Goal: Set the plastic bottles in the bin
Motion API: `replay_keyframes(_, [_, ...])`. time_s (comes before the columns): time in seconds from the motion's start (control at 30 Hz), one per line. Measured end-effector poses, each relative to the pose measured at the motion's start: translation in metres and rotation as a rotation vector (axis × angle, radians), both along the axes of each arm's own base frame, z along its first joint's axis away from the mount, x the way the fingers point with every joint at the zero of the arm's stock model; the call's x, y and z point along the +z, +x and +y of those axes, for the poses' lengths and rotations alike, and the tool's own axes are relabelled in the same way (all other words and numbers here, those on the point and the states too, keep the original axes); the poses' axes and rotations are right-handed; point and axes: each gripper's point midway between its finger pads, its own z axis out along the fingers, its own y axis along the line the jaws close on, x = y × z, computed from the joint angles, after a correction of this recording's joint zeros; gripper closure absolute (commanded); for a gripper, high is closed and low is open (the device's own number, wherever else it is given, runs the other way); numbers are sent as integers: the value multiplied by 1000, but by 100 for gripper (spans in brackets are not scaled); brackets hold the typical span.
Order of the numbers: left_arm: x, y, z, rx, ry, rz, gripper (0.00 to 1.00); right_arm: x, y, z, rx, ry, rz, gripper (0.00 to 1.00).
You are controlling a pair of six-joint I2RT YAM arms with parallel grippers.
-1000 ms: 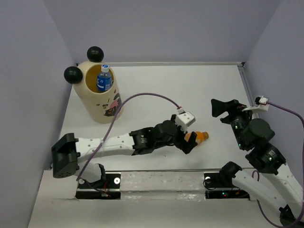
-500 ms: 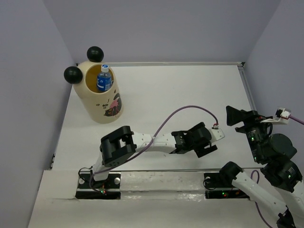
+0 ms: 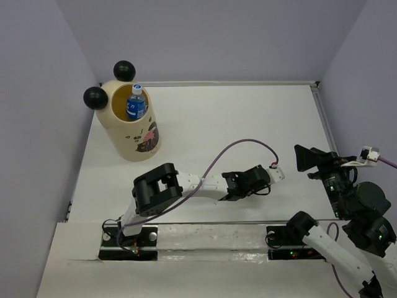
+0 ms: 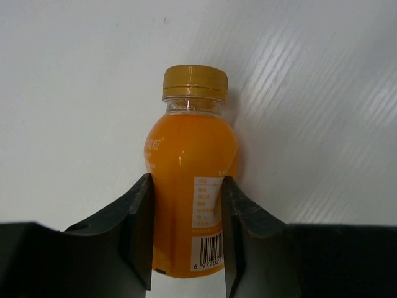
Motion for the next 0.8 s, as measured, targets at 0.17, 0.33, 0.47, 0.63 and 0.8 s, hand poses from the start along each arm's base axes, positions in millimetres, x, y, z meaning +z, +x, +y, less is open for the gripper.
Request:
replay_keyframes(0.17, [27,5,42,73,-42,-20,70,-6,-2,0,6,3,-1,21])
replay_keyframes(0.33, [100,21,82,193,-221,-74,69,-13,6,10,26,-31,32,21])
replay_keyframes(0.47, [196,44,139,375,-460,-150,69,-18,6,16,53,-36,34,21])
replay_keyframes(0.63, [303,72,234,625,-679,-296,69,-36,12,34,117,-58,58,22])
replay_keyframes(0.8, [329,107,342,918,-655,-441,70,-48,22,59,197,-76,82,22])
